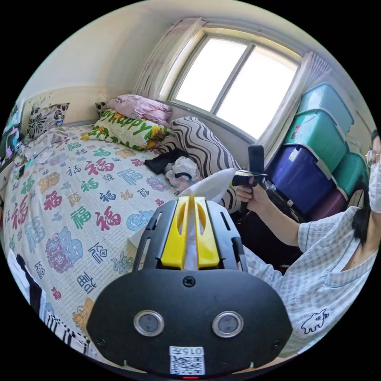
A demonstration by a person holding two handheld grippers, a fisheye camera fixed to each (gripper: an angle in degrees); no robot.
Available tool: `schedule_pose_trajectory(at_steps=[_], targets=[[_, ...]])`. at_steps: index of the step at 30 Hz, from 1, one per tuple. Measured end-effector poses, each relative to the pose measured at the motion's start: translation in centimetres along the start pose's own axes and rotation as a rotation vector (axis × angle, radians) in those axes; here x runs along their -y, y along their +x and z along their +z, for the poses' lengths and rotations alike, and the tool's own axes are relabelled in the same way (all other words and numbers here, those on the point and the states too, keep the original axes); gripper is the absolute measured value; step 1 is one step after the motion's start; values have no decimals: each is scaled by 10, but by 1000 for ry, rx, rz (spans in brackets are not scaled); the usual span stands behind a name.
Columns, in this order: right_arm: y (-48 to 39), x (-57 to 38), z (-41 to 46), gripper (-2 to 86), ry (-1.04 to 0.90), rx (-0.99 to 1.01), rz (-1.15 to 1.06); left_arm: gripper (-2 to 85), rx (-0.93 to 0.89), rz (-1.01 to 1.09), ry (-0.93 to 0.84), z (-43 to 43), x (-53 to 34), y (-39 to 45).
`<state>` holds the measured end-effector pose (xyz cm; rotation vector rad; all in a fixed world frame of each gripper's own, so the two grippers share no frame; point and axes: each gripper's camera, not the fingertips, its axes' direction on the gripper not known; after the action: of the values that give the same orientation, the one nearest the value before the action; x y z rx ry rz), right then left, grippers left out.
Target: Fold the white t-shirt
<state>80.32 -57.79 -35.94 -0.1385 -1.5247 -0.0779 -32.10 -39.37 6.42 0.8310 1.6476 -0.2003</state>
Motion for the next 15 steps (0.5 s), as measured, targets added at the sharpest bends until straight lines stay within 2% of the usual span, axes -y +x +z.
schedule_pose_trajectory(at_steps=[3,6,9,11,13,15], targets=[[-26,7,-21,-5,9,-36,-74,107,81,-76,5,19,-41,17],[-49,13,-37,-5,10,-51,-116,129,115,-134,-5,49,-84,42],[-66,13,-58,-5,51,-100,-127,136,-12,-190,4,71,-117,74],[-76,9,-77,-5,81,-129,-134,138,-2,-183,33,75,-130,102],[-85,6,-87,-5,96,-129,-152,141,204,-128,4,89,-137,135],[-91,2,-96,-4,118,-121,-164,138,318,-94,-44,109,-142,143]])
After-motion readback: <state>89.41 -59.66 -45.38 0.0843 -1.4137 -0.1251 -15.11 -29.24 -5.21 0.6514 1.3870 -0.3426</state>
